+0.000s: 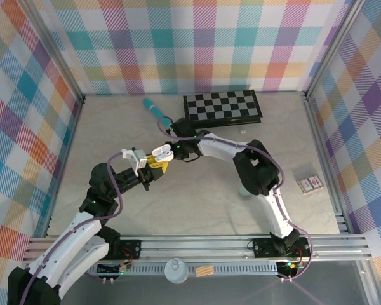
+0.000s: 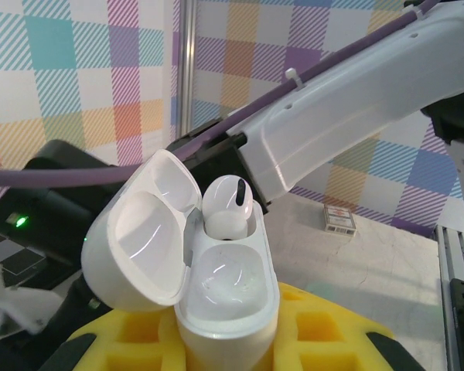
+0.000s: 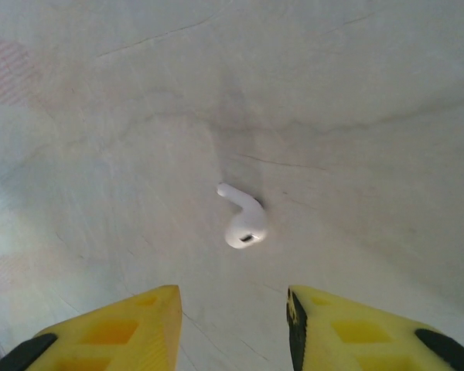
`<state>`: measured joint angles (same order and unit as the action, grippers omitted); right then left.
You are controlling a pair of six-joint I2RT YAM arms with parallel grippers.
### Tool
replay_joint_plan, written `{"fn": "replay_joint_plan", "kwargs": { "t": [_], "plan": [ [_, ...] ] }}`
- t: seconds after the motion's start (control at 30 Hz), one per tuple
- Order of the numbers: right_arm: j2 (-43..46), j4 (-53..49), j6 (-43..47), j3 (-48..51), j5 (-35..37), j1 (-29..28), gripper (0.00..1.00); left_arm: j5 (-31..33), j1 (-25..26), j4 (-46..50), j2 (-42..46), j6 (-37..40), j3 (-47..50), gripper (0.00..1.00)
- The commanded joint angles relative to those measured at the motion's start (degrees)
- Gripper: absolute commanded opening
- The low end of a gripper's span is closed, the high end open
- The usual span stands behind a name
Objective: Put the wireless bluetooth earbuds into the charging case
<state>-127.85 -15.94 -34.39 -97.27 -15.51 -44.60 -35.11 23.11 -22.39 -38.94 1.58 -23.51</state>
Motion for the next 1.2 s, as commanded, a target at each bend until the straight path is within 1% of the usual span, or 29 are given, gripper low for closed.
{"fn": "replay_joint_plan", "kwargs": {
  "t": [0.0, 0.1, 0.3, 0.57, 0.87, 1.17],
  "plan": [
    [-3.31, -2.35, -5.55, -3.34, -0.62, -0.3, 0.37, -1.69, -0.35, -0.04, -0.08, 1.36, -2.0, 0.05],
    [-5.48, -1.76, -7.77, -4.73, -1.72, -0.91, 0.35, -1.76, -0.35, 0.03, -0.35, 1.56, -1.98, 0.05],
    [-7.97, -2.24, -9.33, -6.99, -1.5, -1.38, 0.32, -1.89, -0.35, 0.27, -0.41, 1.78, -1.98, 0.05],
    [-9.69, -1.97, -9.18, -8.9, -2.1, -1.37, 0.27, -1.87, -0.35, 0.42, -0.35, 1.95, -1.89, 0.05],
    [-11.16, -3.55, -8.94, -10.78, -2.64, -1.37, 0.28, -1.8, -0.35, 0.47, -0.6, 2.03, -1.9, 0.05],
    [-14.08, -5.97, -8.61, -13.64, -2.69, -1.36, 0.21, -1.67, -0.35, 0.49, -0.35, 2.11, -1.89, 0.05]
  ]
}}
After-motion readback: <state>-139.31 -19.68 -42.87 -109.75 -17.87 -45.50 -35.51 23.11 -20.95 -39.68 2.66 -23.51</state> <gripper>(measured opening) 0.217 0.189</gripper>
